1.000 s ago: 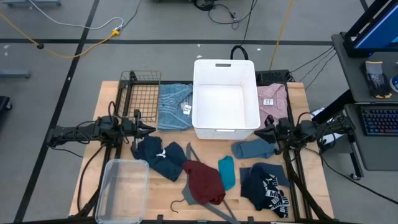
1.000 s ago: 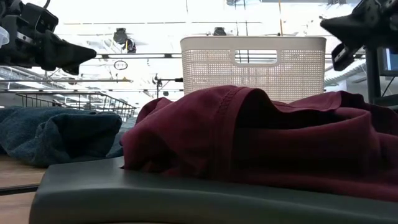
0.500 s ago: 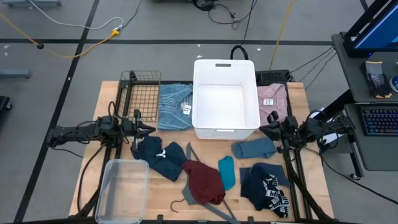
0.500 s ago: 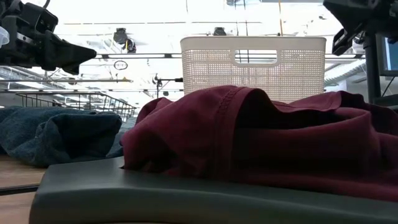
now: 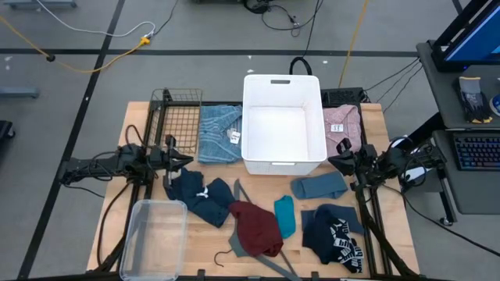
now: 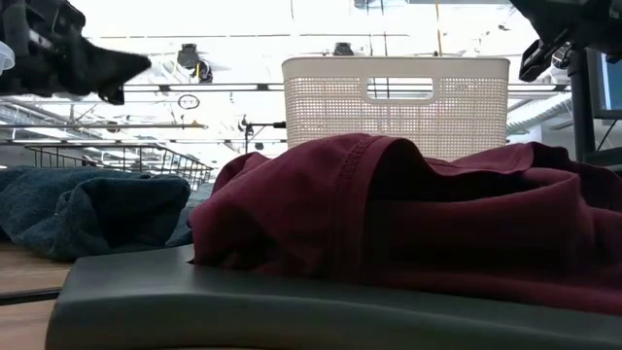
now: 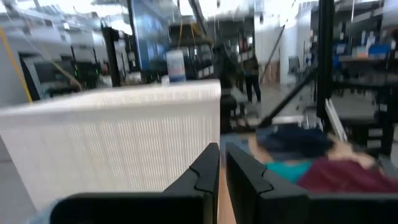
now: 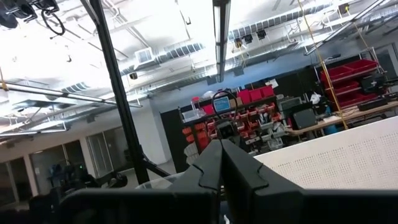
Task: Pick & Place Cloths
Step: Put the blue underpants into the wire basket
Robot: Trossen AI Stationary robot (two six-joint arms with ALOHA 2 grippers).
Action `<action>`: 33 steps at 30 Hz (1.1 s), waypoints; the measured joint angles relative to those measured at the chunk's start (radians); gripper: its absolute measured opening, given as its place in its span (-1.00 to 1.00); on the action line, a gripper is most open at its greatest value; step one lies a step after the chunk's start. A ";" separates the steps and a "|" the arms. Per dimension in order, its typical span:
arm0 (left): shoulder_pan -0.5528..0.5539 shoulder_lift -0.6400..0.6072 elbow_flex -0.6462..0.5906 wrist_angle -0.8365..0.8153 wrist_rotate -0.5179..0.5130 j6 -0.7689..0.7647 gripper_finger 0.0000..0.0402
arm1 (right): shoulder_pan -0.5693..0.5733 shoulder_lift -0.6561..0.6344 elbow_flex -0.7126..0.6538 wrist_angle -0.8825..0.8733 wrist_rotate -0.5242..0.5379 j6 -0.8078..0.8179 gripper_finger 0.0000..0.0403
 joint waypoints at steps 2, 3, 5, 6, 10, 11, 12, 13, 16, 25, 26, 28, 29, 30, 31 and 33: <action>0.000 0.000 0.000 0.051 -0.003 -0.008 -0.85 | 0.000 0.000 0.000 0.000 0.000 0.000 -0.98; 0.000 0.000 0.000 0.077 -0.005 -0.018 -0.85 | 0.000 0.000 0.000 -0.001 0.000 0.000 -0.98; 0.000 0.000 0.000 0.114 -0.005 -0.031 -0.85 | 0.000 0.000 0.000 -0.001 0.000 0.000 -0.98; 0.000 0.000 0.000 0.125 -0.005 -0.031 -0.85 | 0.000 0.000 0.000 -0.001 0.000 0.000 -0.98; 0.000 0.000 0.000 0.148 -0.055 -0.003 -0.85 | 0.000 0.000 0.000 -0.001 0.000 0.000 -0.98; 0.000 0.000 0.000 0.152 -0.068 -0.004 -0.85 | 0.000 0.000 0.000 -0.001 0.000 0.000 -0.98; 0.000 0.000 -0.001 0.168 -0.074 -0.012 -0.85 | 0.000 0.000 0.000 -0.001 0.000 0.000 -0.98; 0.000 0.000 0.000 0.188 -0.076 -0.027 -0.85 | 0.000 0.000 0.000 -0.001 0.000 0.000 -0.98; 0.001 0.000 0.000 0.201 -0.141 -0.079 -0.85 | 0.000 0.000 0.000 -0.001 0.000 0.000 -0.98; 0.001 0.022 0.047 0.131 -0.144 -0.370 -0.85 | 0.000 0.000 0.000 -0.002 0.003 0.000 -0.98; 0.001 0.036 0.064 0.109 -0.127 -0.399 -0.85 | 0.000 0.000 0.000 -0.002 0.003 0.000 -0.98; 0.001 0.076 0.109 0.064 -0.100 -0.441 -0.85 | 0.000 0.000 0.000 -0.002 0.003 0.000 -0.98; 0.001 0.100 0.135 0.043 -0.093 -0.453 -0.85 | 0.000 0.000 0.000 -0.002 0.003 0.000 -0.98; 0.001 0.130 0.162 0.023 -0.086 -0.457 -0.85 | 0.000 0.000 0.000 -0.002 0.004 0.000 -0.98; 0.001 0.162 0.190 0.007 -0.080 -0.457 -0.85 | 0.000 0.000 0.000 -0.002 0.004 0.000 -0.98; 0.001 0.236 0.249 -0.027 -0.077 -0.448 -0.85 | 0.000 0.000 0.000 -0.002 0.004 0.000 -0.98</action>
